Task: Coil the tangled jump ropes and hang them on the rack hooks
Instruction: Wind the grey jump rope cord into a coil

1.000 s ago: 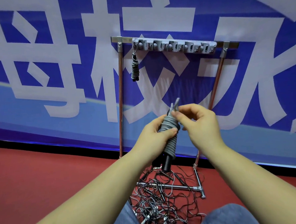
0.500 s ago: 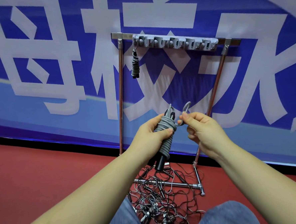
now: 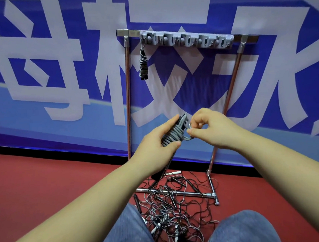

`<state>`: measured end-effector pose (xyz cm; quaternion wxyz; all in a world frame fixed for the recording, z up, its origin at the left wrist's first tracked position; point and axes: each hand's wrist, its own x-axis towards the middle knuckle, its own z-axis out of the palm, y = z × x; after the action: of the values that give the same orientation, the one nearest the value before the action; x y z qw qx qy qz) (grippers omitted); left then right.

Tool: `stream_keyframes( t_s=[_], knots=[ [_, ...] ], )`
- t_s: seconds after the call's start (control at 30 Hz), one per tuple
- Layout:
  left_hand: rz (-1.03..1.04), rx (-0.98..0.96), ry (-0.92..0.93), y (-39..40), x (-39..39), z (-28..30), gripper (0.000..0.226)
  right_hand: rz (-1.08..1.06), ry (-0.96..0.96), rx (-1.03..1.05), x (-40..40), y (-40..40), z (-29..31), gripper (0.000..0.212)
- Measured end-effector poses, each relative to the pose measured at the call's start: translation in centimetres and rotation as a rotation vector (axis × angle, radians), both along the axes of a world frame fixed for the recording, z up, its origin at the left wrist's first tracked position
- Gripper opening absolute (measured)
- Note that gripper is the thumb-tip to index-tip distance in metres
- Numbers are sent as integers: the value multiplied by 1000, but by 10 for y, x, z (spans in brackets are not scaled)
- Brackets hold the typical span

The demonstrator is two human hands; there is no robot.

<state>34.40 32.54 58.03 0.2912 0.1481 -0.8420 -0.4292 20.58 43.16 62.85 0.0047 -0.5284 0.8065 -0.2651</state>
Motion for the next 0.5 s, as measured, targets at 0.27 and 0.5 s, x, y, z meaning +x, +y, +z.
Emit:
stream_keyframes(
  t_s=[0.27,0.5],
  knots=[
    [-20,-178,-42,-4,2,-3,65,40,211,97,6,-6,10,30],
    [-19,-281,-59,-6,5,-1,69,-37,92,-33,6,-8,10,19]
  ],
)
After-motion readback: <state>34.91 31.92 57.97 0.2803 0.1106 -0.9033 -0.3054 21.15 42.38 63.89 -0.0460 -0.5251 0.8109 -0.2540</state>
